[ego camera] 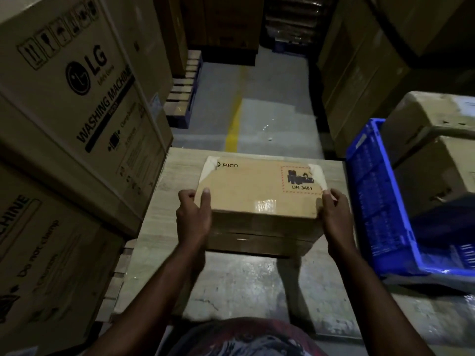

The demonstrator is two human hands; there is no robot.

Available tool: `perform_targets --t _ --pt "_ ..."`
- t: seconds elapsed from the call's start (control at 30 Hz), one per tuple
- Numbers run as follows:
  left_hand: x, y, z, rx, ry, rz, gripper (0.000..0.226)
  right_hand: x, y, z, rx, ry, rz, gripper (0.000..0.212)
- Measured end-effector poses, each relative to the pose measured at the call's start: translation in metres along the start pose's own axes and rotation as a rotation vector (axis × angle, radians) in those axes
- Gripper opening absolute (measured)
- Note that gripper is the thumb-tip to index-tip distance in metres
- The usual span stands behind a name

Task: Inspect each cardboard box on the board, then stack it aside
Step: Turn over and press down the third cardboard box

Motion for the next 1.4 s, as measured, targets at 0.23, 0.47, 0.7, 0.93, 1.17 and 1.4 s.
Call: perform_targets --t 0.23,0.47,0.7,0.93,1.17,1.4 --pt "-0.027 -0.006 -0.021 0.089 -0.138 0.037 0.038 -0.015 0.001 0.026 -0.247 0.161 -0.079 0.05" --pt "-0.024 -0.008 -0.016 0.142 -0.253 0.066 0.042 -0.018 -0.005 -0.022 -0.547 0.358 -0.051 0.05" --pt "-0.036 -0.028 0.025 0.581 -0.624 0.132 0.053 -0.038 -0.082 -0.064 -0.673 0.764 -0.402 0.054" --pt "-0.037 -0.063 0.034 0.967 -0.7 -0.04 0.071 -0.052 -0.14 -0.07 -0.729 0.853 -0.607 0.058" --pt "-0.036 -0.069 0.028 1.036 -0.717 -0.128 0.077 -0.055 -0.147 -0.059 -0.822 0.845 -0.61 0.065" --pt "-0.035 -0.07 0.036 0.955 -0.772 -0.221 0.065 -0.056 -0.141 -0.064 -0.741 0.804 -0.62 0.055"
Point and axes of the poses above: each hand's wrist, its own x-axis towards the middle knuckle, its own y-axis out of the back of the hand, z = x × y, the point moved 9 cm from there along x, towards the middle knuckle, and after that the axes turned 10 degrees about y, right-handed, at the moved point
